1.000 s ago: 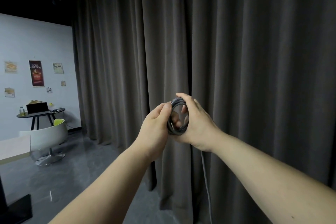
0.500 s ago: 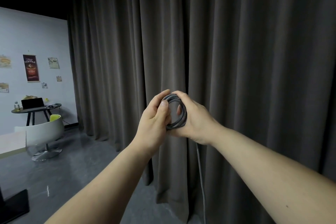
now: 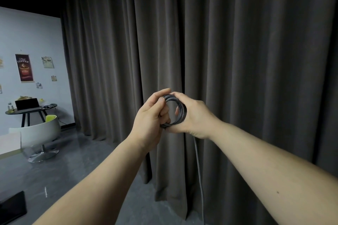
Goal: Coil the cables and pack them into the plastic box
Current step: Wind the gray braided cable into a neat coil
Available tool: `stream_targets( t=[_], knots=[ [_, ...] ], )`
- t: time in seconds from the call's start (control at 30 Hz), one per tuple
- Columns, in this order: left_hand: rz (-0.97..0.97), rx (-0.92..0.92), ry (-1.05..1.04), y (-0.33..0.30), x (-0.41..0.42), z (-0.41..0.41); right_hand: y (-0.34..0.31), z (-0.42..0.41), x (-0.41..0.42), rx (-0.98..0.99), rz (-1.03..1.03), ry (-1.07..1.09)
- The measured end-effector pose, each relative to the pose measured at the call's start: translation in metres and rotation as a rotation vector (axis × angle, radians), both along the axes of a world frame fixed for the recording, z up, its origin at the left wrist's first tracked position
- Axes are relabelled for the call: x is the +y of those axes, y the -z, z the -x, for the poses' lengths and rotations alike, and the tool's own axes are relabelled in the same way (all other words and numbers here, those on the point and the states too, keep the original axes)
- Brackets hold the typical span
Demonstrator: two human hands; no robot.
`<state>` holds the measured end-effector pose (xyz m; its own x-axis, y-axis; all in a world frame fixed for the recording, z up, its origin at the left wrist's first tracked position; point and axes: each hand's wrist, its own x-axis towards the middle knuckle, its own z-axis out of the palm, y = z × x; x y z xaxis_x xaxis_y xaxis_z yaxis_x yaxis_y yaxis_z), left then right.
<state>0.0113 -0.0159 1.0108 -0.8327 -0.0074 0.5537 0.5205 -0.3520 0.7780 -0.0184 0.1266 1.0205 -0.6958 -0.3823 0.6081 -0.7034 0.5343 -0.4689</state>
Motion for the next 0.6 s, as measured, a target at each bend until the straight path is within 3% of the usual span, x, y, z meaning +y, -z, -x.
stream_targets(
  t=[0.2, 0.47, 0.53, 0.6],
  knots=[
    [0.067, 0.063, -0.204, -0.004, 0.002, 0.007, 0.002, -0.002, -0.005, -0.121, -0.066, 0.045],
    [-0.161, 0.045, -0.378, -0.021, -0.024, 0.02, 0.044, 0.006, 0.008, -0.664, 0.088, -0.015],
    [-0.205, 0.046, -0.412, -0.025, -0.031, 0.023, 0.046, 0.012, 0.007, -0.658, 0.265, 0.018],
    [-0.217, 0.04, -0.455, -0.026, -0.038, 0.026, 0.04, 0.022, 0.009, -0.449, 0.384, 0.207]
  ],
)
